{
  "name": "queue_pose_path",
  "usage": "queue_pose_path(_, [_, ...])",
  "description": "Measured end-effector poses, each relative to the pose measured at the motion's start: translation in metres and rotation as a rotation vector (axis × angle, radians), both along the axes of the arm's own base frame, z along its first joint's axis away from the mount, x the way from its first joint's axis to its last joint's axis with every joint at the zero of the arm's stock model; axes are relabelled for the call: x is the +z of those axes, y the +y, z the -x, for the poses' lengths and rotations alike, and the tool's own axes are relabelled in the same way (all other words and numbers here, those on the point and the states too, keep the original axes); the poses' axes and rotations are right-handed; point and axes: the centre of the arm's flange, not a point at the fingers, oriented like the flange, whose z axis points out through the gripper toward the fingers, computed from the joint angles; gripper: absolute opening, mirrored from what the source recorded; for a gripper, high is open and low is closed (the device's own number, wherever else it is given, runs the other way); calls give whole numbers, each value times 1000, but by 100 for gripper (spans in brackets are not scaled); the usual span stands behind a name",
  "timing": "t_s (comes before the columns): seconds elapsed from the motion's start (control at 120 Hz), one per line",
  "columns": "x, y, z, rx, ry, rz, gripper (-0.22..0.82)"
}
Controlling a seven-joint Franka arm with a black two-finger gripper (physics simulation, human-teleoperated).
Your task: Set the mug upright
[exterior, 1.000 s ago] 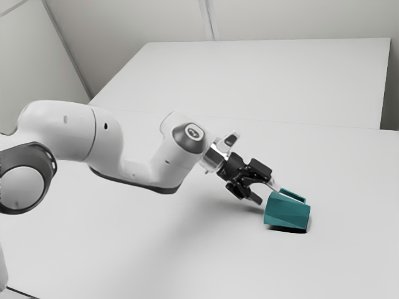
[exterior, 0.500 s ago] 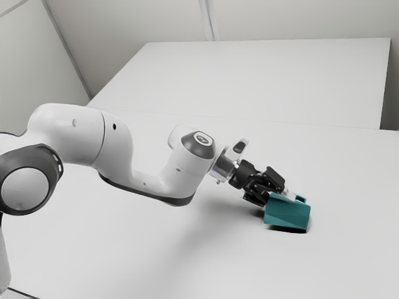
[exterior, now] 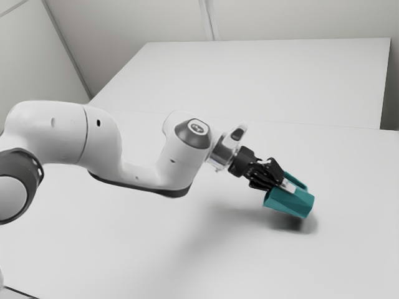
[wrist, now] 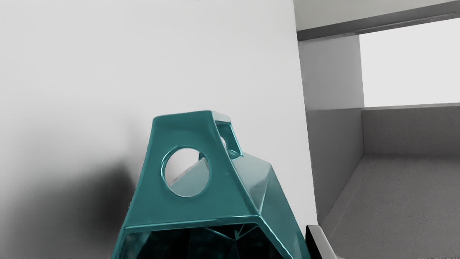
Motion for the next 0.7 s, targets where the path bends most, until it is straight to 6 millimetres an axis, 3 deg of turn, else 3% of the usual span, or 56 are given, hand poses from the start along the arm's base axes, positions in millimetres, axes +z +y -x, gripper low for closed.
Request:
queue_pose_path(0.167, [57, 27, 11, -17, -123, -89, -13])
queue_pose_path(0.3, [100, 83, 0, -82, -246, -325, -14])
queue_pose_path(0.5, [128, 167, -17, -121, -251, -642, -13])
queue_pose_path(0.7, [131, 233, -16, -76, -188, -839, -13])
